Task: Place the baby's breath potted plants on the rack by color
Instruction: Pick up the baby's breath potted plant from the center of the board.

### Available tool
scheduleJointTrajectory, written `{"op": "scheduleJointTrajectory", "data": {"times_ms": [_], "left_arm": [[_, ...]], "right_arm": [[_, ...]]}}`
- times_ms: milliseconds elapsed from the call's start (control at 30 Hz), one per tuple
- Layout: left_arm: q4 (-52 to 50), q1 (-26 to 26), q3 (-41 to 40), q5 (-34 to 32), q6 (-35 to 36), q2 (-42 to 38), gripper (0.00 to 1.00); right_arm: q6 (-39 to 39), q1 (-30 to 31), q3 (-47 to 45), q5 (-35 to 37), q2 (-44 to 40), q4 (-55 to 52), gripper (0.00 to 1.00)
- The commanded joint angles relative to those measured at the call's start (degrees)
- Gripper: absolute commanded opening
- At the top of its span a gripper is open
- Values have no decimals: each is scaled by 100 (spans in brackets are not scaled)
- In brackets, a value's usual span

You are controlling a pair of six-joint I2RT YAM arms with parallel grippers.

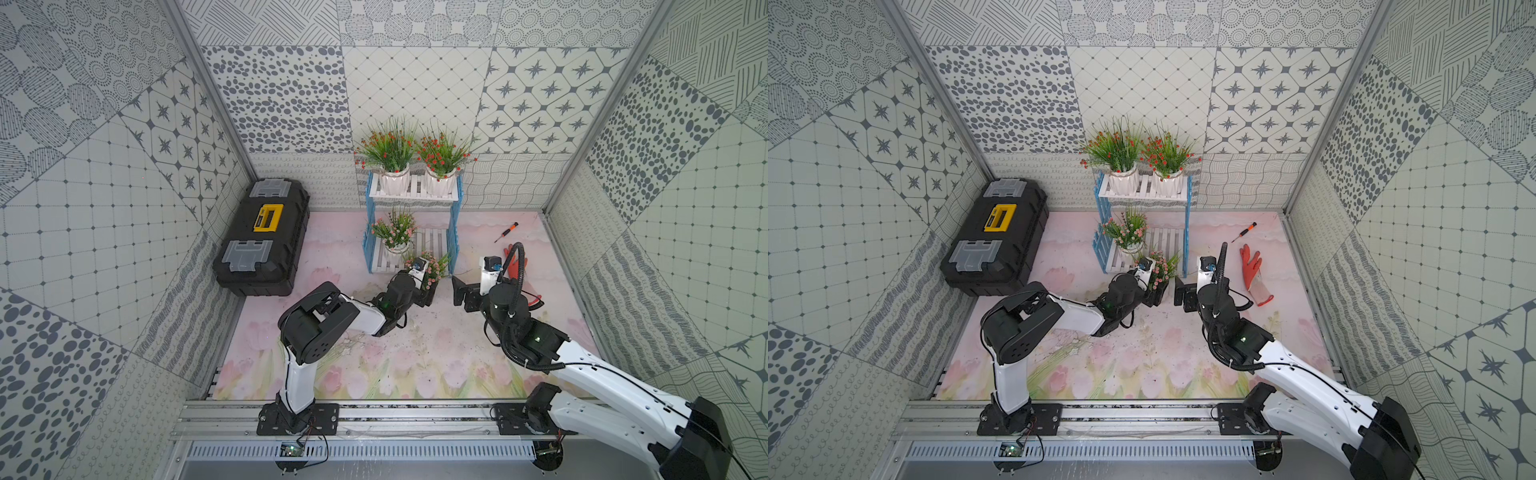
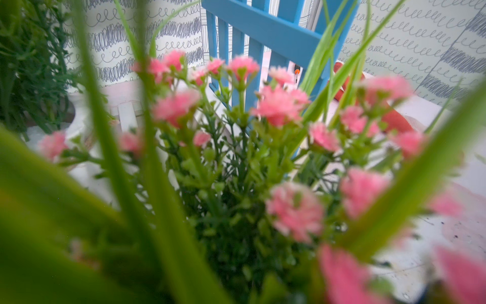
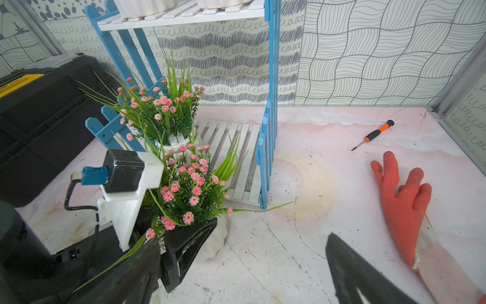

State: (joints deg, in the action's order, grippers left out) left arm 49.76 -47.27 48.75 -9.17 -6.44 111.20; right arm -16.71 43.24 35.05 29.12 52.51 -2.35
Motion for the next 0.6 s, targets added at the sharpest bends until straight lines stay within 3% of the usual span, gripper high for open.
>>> {"op": "scheduleJointTrajectory", "data": {"times_ms": [0,567], "left_arm": [[359,-28,104,99,80,-125,66],[313,-28,345,193,226,-194,64]], "right_arm": [[26,-48,-86,85,-157,200,98],[80,-123,-105,102,-245,132,98]]}}
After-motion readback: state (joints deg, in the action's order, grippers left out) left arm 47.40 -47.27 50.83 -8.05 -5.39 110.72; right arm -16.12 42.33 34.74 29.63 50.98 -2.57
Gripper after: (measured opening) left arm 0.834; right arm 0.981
